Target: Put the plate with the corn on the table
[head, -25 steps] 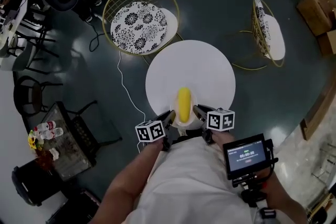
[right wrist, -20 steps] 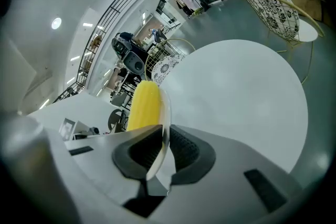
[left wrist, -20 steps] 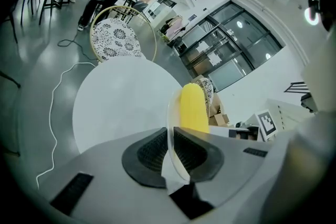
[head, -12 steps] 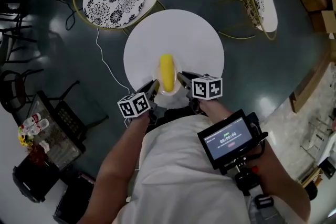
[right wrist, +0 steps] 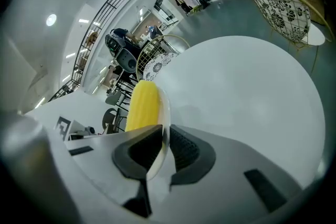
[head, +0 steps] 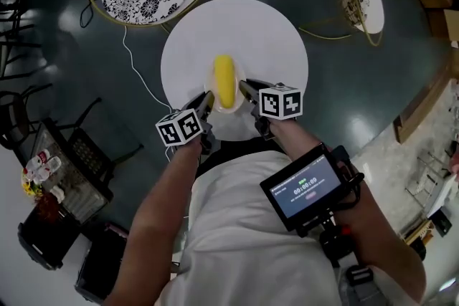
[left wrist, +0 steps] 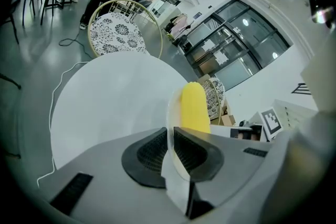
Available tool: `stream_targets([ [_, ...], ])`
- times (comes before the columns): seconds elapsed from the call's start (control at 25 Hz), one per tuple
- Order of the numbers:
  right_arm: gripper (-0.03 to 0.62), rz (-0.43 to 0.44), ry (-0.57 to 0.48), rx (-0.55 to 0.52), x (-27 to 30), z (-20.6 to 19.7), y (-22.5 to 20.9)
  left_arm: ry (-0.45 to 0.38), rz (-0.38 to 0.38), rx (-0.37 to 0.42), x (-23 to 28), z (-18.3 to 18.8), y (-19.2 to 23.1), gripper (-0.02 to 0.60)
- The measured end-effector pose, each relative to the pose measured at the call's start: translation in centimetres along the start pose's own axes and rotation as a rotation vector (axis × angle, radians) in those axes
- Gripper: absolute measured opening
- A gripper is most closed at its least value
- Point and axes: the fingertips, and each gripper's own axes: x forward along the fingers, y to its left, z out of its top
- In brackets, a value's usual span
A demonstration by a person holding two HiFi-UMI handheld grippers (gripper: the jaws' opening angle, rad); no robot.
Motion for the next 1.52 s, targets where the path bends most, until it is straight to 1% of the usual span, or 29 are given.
stream_targets([
  [0.44,0.051,-0.008,-0.01,0.002,2.3,3.1,-1.9,0.003,0.052,0.007,3.3,2.6,0.8,0.04],
  [0.8,0.051,-0.054,-0.007,-0.01,3.9,4.6,-2.9,-0.004,0.087,-0.003,4.7,3.8,1.6,0.04],
  [1.12,0.051,-0.113,0.012,-0.024,5.3,5.7,-3.6,0.017,0.142,0.021,6.0,5.2,2.3,0.04],
  [1.32,0.051,-0.148,0.02,-0.051,5.7,6.1,-3.8,0.023,0.172,0.042,6.6,5.5,2.5,0.04],
  [1.52,0.051,-0.17,0.024,-0.114,6.0,6.1,-3.5,0.03,0.194,0.061,6.9,5.4,2.9,0.041],
])
